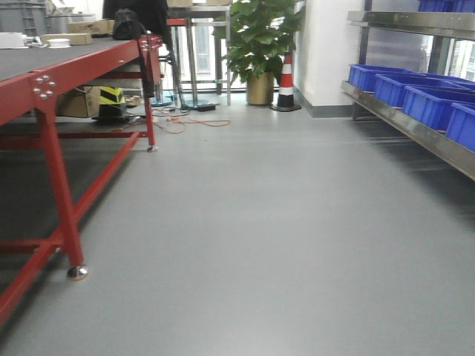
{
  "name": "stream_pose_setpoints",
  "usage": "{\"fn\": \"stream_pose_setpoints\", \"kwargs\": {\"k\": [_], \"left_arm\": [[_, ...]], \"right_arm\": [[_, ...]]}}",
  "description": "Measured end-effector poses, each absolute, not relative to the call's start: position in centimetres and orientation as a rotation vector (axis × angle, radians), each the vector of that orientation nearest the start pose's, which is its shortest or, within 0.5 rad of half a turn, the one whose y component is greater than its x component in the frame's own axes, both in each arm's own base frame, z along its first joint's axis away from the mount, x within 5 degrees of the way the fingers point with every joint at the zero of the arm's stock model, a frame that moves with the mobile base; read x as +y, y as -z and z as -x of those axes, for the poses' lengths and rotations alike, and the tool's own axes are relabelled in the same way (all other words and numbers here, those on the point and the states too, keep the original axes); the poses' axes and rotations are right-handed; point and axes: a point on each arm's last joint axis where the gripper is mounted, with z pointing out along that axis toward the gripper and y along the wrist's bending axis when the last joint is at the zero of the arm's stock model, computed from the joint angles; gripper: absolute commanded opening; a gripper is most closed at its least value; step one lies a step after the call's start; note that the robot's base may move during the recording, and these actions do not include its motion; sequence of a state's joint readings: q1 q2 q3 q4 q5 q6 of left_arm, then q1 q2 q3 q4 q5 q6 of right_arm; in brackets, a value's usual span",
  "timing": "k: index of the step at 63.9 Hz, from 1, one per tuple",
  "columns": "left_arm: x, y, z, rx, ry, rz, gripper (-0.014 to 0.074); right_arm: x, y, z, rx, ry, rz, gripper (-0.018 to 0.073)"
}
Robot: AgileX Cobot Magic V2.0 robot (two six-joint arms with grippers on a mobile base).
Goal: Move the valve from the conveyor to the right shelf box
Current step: 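Drive the base up to the steel shelf with blue bins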
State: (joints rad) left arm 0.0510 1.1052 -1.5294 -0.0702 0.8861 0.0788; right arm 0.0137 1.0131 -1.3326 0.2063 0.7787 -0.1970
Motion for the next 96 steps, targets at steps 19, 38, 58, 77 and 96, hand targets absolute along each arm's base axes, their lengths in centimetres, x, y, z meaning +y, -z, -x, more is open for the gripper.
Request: {"fn": "stream_pose_setpoints", "kwargs": {"k": [19,38,58,77,96], "left_arm": [[0.53,-50.14,-20.02,1.944,-0.004,-0.02,-0.0111],[0.53,-50.15,-20.02,1.941,-0.004,-0.02,-0.0111],[0.57,-50.15,-20.02,1.942,-0.011,-0.02,-0.0111],[0.57,-50.15,-20.02,1.942,-0.011,-0.02,-0.0111],[0.57,-50.15,-20.02,1.942,-0.011,-0.02,-0.0111]], "right_arm": [[1.57,-47.05,-18.89,1.924,-0.116,0.157,-0.0153],[1.57,-47.05,-18.89,1.924,-0.116,0.157,-0.0153],[1.58,-47.05,-18.89,1.923,-0.118,0.156,-0.0153],[1.58,-47.05,-18.89,1.923,-0.118,0.156,-0.0153],[1.58,-47.05,-18.89,1.923,-0.118,0.156,-0.0153]]}}
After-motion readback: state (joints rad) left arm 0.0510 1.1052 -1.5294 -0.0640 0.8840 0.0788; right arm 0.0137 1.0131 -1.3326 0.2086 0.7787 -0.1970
